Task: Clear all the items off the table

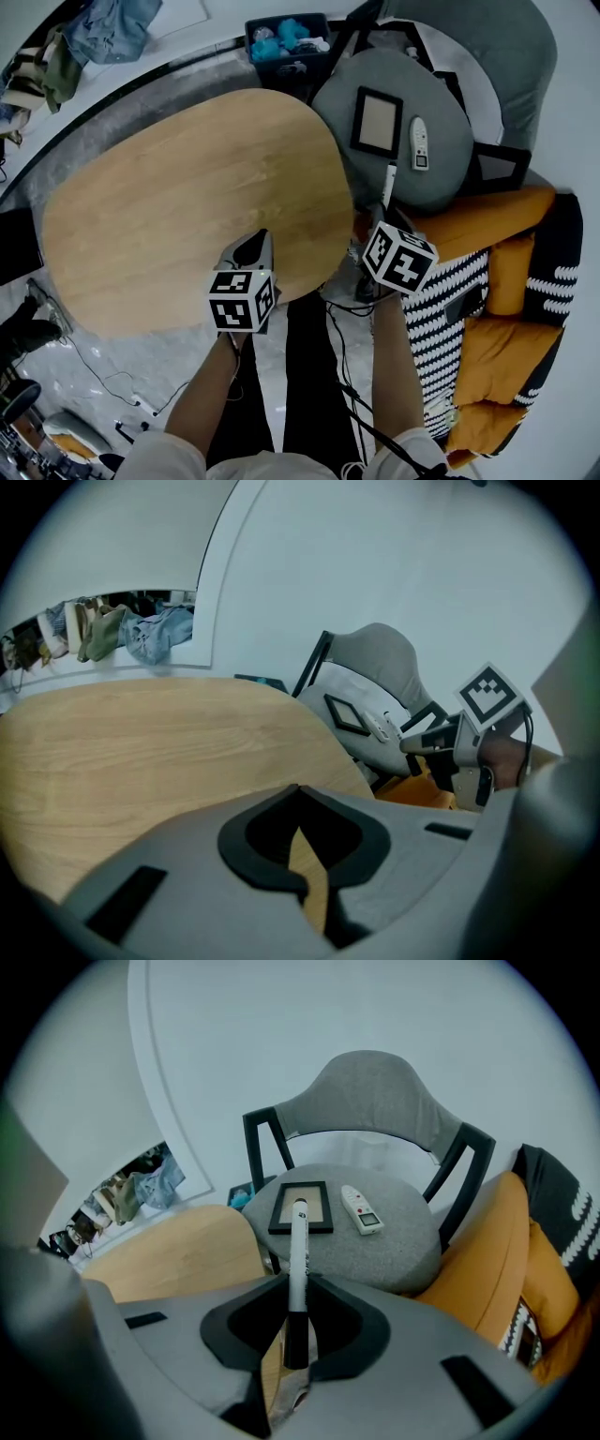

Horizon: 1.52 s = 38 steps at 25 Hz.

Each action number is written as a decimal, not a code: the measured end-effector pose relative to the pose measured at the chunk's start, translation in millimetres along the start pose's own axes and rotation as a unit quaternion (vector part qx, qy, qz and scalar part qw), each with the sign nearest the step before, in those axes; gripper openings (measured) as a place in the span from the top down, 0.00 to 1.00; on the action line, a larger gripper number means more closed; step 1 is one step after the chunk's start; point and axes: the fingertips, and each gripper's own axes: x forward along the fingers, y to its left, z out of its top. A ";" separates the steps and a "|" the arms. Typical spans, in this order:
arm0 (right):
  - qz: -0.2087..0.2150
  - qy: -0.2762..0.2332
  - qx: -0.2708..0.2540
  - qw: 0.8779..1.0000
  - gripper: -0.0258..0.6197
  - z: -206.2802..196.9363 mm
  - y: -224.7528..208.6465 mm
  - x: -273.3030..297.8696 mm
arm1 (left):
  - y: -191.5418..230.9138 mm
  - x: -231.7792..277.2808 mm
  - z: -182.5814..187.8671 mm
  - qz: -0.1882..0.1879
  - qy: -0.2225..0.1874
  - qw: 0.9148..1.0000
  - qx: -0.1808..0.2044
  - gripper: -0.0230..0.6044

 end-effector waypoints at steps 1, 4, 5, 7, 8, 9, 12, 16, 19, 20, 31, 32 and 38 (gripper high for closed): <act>-0.001 -0.002 0.002 1.000 0.83 3.5 -4.6 -0.4 | -2.7 2.7 2.0 -0.001 0.000 1.000 0.002 0.96; -0.005 -0.007 0.007 1.000 0.83 14.8 -20.5 0.6 | -9.5 13.2 12.1 -0.001 -0.004 1.000 0.005 0.96; -0.006 -0.007 0.009 1.000 0.83 17.7 -25.2 1.4 | -10.8 16.4 16.2 0.000 -0.007 1.000 0.004 0.96; -0.009 -0.006 0.011 1.000 0.83 23.3 -34.4 2.8 | -13.2 22.5 23.5 0.000 -0.011 1.000 -0.001 0.96; -0.010 -0.006 0.014 1.000 0.83 26.7 -39.7 3.6 | -14.6 25.8 26.7 0.000 -0.012 1.000 -0.002 0.96; -0.012 -0.007 0.017 1.000 0.83 30.5 -45.6 4.5 | -16.5 29.5 29.9 0.001 -0.013 1.000 -0.003 0.96; -0.018 -0.009 0.026 0.999 0.83 45.3 -64.9 9.6 | -23.5 41.6 43.5 0.001 -0.019 1.000 -0.004 0.96; -0.024 -0.008 0.023 0.999 0.83 61.8 -87.1 19.4 | -30.3 58.3 58.4 0.004 -0.025 1.000 -0.010 0.96; -0.032 -0.006 0.016 0.999 0.83 74.3 -105.0 28.8 | -35.0 75.9 68.7 0.005 -0.026 1.000 -0.011 0.96; -0.034 -0.005 0.016 0.999 0.83 77.9 -110.4 32.4 | -36.8 81.5 72.6 0.005 -0.027 1.000 -0.012 0.96; -0.048 0.030 -0.022 0.998 0.83 94.7 -158.9 77.9 | -60.8 123.1 93.8 0.004 -0.019 1.000 0.002 0.96; -0.048 0.035 -0.033 0.998 0.83 95.0 -161.4 82.7 | -62.0 124.8 94.0 0.005 -0.018 1.000 0.003 0.96; -0.042 0.048 -0.069 0.996 0.83 98.8 -171.4 111.5 | -64.2 133.8 92.7 0.016 -0.012 1.000 0.005 0.96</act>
